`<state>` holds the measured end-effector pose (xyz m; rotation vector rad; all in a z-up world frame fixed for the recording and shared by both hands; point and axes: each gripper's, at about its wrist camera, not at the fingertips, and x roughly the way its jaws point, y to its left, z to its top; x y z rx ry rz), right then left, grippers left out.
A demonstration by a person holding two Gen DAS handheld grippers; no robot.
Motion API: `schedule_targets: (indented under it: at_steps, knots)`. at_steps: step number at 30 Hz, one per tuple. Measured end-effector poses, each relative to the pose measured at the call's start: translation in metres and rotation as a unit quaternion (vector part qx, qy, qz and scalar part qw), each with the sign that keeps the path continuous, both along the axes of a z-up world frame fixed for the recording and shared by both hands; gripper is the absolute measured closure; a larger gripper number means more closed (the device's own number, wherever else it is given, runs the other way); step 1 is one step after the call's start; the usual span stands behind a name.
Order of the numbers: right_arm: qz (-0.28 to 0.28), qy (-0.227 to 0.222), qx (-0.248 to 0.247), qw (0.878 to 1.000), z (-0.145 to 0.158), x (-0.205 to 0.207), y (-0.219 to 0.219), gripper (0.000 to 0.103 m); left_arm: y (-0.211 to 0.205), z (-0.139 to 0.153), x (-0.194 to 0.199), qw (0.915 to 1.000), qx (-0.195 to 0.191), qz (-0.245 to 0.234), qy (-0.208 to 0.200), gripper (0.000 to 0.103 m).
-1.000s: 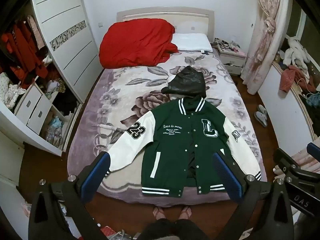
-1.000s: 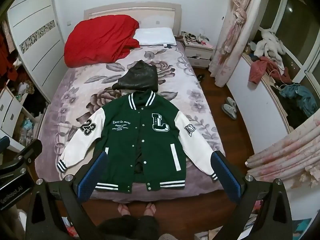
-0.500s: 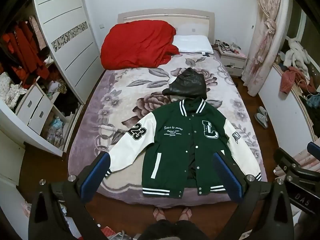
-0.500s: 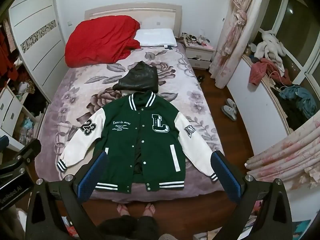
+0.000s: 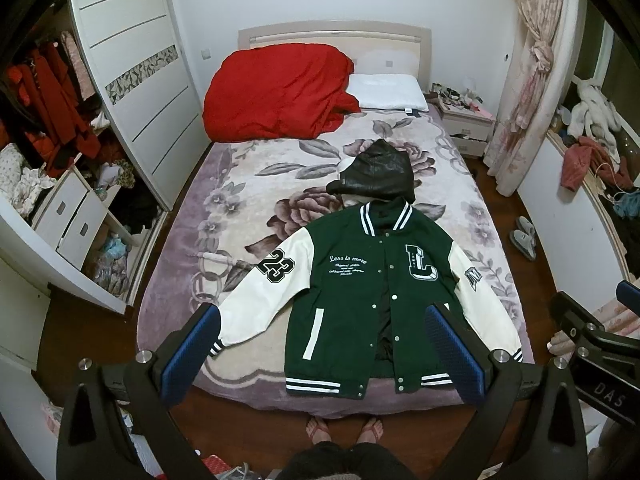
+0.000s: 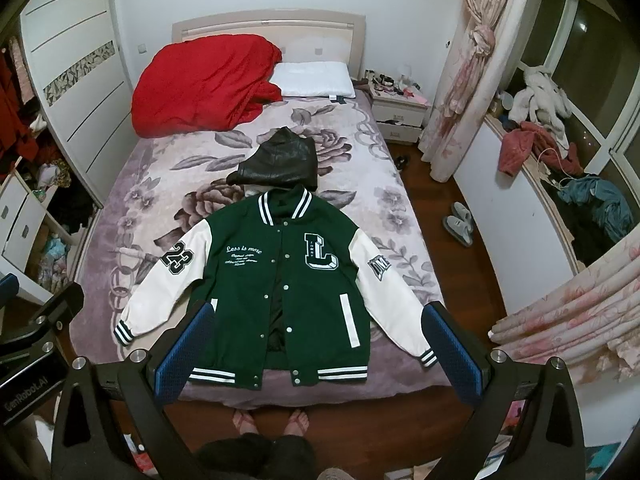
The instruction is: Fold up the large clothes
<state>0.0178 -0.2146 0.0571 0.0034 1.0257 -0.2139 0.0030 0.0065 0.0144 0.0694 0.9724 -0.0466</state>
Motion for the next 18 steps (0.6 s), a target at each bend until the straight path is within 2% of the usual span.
schedule_targets:
  at_steps: [6, 7, 11, 18]
  knots:
    - [0.000, -0.002, -0.002, 1.000, -0.003, -0.003, 0.001, 0.000, 0.001, 0.003, 0.002, 1.0000, 0.000, -0.001, 0.000, 0.000]
    - [0.000, -0.002, -0.002, 1.000, 0.006, 0.002, 0.002, 0.000, 0.000, 0.000, 0.000, 1.0000, -0.001, 0.000, -0.001, 0.000]
    - [0.000, -0.002, -0.002, 1.000, 0.005, 0.001, 0.002, 0.000, 0.002, 0.009, 0.004, 1.0000, -0.002, -0.001, -0.001, 0.000]
    - [0.000, -0.004, -0.003, 1.000, 0.010, 0.005, 0.001, 0.000, 0.000, 0.005, 0.003, 1.0000, -0.002, 0.001, -0.002, 0.000]
